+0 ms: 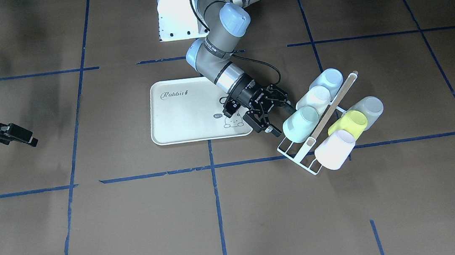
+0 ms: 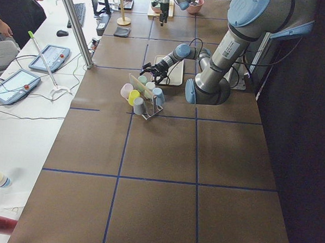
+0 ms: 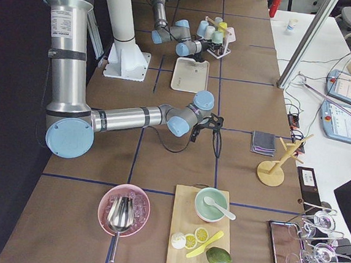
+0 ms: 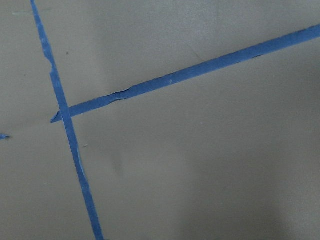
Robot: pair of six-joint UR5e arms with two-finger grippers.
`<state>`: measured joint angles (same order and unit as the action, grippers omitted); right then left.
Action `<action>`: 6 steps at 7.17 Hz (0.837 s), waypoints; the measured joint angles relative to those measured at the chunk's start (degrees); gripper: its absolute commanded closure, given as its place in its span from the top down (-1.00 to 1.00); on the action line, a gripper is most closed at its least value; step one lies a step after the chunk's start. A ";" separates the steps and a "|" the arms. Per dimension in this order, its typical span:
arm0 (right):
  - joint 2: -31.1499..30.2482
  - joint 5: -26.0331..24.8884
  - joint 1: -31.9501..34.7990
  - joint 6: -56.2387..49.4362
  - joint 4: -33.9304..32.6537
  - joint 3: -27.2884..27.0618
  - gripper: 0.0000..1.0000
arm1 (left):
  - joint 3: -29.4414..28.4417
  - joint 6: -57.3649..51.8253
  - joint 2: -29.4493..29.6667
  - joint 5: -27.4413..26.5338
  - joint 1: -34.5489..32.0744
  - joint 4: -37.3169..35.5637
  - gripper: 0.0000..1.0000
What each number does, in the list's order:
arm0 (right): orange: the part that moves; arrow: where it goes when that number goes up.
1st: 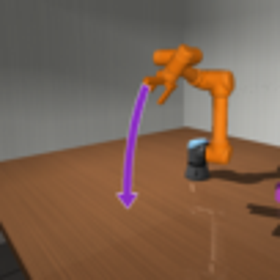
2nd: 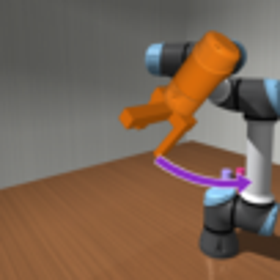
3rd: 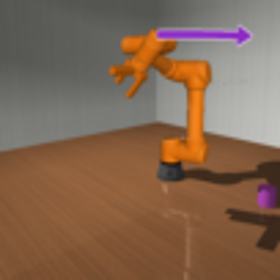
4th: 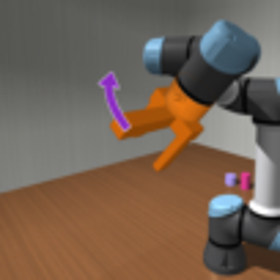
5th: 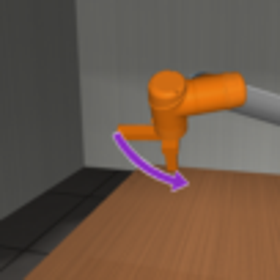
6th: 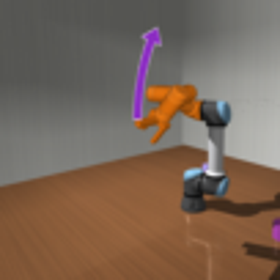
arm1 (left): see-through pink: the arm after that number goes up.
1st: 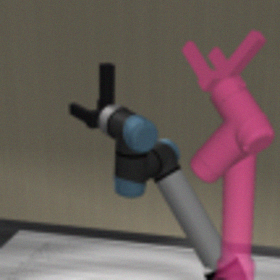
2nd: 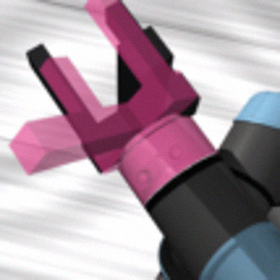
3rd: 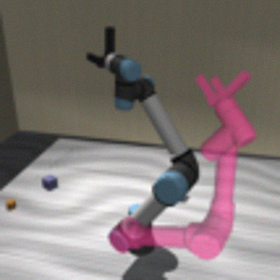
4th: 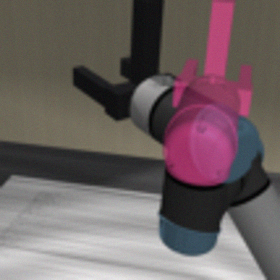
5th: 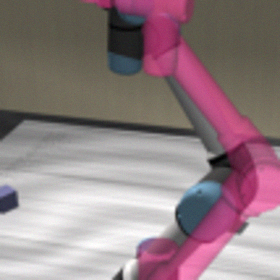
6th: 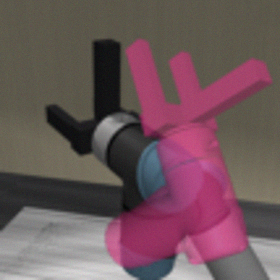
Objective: Pick up and place green cup on tray
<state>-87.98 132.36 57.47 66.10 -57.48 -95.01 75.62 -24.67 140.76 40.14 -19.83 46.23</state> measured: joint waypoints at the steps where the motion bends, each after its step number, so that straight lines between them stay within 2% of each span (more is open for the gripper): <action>1: 0.00 0.00 0.00 0.00 0.00 0.00 1.00 | -0.02 -0.13 -0.08 -0.04 -0.33 0.36 0.98; 6: 0.02 0.00 0.06 0.08 0.06 -0.02 1.00 | -0.03 -0.43 -2.27 -0.06 -1.55 4.18 0.97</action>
<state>-87.95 132.36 57.54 66.18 -57.42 -95.03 75.58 -25.10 138.49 40.08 -21.38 50.41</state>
